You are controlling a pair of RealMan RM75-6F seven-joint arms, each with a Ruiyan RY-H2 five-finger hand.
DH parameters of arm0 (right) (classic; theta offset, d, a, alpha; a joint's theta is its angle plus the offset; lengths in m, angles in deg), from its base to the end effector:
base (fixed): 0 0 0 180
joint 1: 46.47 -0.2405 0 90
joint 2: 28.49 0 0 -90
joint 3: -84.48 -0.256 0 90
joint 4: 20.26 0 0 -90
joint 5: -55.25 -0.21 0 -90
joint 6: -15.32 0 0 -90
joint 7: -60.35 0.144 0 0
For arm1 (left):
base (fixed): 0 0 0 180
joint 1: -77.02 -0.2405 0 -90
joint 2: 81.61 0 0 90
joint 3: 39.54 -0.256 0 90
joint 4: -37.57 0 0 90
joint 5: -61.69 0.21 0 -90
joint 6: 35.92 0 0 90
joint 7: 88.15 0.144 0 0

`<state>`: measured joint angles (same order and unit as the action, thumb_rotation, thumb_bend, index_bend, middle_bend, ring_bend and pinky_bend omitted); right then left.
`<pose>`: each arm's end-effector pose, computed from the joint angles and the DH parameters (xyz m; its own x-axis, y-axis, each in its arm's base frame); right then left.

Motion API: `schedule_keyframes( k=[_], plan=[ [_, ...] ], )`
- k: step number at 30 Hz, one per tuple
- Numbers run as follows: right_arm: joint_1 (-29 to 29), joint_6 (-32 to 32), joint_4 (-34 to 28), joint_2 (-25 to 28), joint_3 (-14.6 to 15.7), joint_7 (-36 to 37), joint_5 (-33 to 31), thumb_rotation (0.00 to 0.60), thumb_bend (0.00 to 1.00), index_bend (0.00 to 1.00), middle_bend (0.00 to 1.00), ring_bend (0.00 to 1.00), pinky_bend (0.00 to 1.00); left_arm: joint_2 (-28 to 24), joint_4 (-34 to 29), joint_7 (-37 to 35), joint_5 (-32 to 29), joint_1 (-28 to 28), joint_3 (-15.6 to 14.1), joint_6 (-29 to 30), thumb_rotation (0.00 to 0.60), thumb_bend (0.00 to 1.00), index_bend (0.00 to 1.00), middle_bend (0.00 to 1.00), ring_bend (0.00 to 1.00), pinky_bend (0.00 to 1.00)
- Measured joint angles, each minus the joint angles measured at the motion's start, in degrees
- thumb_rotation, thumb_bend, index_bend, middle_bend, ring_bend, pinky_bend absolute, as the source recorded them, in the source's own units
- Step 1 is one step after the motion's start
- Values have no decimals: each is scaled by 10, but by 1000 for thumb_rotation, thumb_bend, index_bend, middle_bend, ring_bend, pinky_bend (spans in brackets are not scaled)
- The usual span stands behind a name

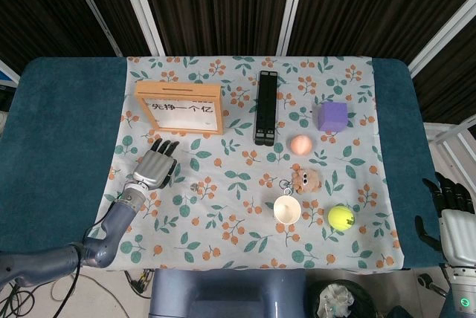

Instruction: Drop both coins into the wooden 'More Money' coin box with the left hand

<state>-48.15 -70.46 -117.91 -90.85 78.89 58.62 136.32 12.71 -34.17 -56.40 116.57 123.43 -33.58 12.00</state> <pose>-0.3113 -0.1720 0.1728 0.3587 0.0300 0.9330 -0.9284 0.1152 0.3532 -0.1852 0.3616 -0.0509 0.6807 0.3086 0.6644 0.7288 -0.3777 -0.5712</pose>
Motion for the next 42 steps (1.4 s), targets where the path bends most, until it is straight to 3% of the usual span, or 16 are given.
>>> schedule_keyframes(
  k=[7, 12, 20, 26, 31, 35, 42],
  plan=[
    [0, -1, 0, 0, -2, 1, -2, 600, 512, 152, 20, 0, 0, -40, -53, 1, -7, 3, 8, -1, 600, 492, 637, 0, 0, 0],
    [0, -2, 1, 0, -2, 0, -1, 600, 512, 152, 19, 0, 0, -110, -147, 10, -13, 2, 17, 12, 600, 512, 642, 0, 0, 0],
    [0, -5, 2, -2, -3, -1, -1, 600, 512, 152, 20, 0, 0, -290, -326, 17, -62, -2, 45, 30, 600, 525, 658, 0, 0, 0],
    [0, -4, 1, -2, -5, 3, -5, 600, 512, 152, 20, 0, 0, -408, -391, -22, -88, -1, 82, 18, 600, 525, 658, 0, 0, 0],
    [-2, 0, 1, -4, -5, 3, -6, 600, 512, 152, 20, 0, 0, -459, -388, -60, -135, 23, 109, -37, 600, 525, 658, 0, 0, 0],
    [-4, 3, 4, -7, -6, 1, -8, 600, 512, 152, 20, 0, 0, -483, -353, -78, -190, 68, 121, -115, 600, 525, 661, 0, 0, 0],
    [-3, -2, 5, -12, -8, -4, -12, 600, 513, 152, 20, 0, 0, -489, -244, -84, -264, 175, 107, -233, 600, 527, 669, 0, 0, 0]
  ],
)
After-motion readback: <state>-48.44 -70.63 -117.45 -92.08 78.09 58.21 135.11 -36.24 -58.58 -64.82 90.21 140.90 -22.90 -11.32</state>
